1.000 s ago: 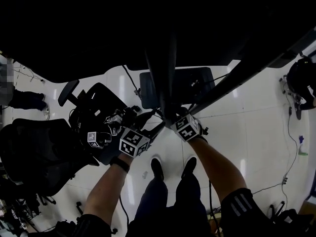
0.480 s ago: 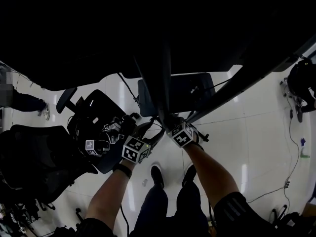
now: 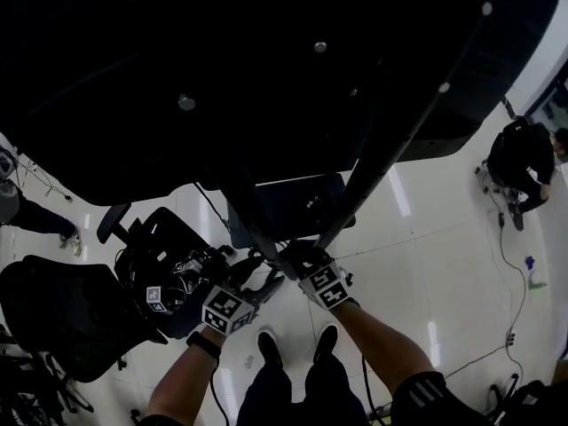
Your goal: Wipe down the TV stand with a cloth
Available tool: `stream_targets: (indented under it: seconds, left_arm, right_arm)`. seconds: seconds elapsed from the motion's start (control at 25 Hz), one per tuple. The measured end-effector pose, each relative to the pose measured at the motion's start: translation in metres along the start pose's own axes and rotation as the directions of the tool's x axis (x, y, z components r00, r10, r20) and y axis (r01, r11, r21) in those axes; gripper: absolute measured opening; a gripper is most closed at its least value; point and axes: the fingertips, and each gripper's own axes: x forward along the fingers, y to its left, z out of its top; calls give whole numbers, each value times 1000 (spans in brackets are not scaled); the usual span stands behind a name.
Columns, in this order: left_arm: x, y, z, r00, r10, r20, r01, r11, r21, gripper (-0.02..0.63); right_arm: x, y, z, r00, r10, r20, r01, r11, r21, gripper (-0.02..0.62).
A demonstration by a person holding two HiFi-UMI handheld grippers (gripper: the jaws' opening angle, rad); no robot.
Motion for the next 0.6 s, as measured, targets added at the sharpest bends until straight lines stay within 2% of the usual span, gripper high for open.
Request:
stream_targets:
  seconds: [0.08, 0.28, 0.6]
  left_arm:
    - [-4, -19, 44, 998, -8, 59, 5, 999, 50, 296]
    - [-10, -73, 147, 983, -50, 177, 30, 993, 117, 296]
    - [-10, -143, 299, 933, -123, 337, 34, 965, 260, 296]
  right_arm:
    - [-40, -4, 38, 997, -7, 79, 8, 1000, -8, 29]
    - [-137, -13, 136, 972, -17, 234, 39, 995, -87, 29]
    - [-275, -42, 277, 910, -25, 415, 129, 966, -226, 29]
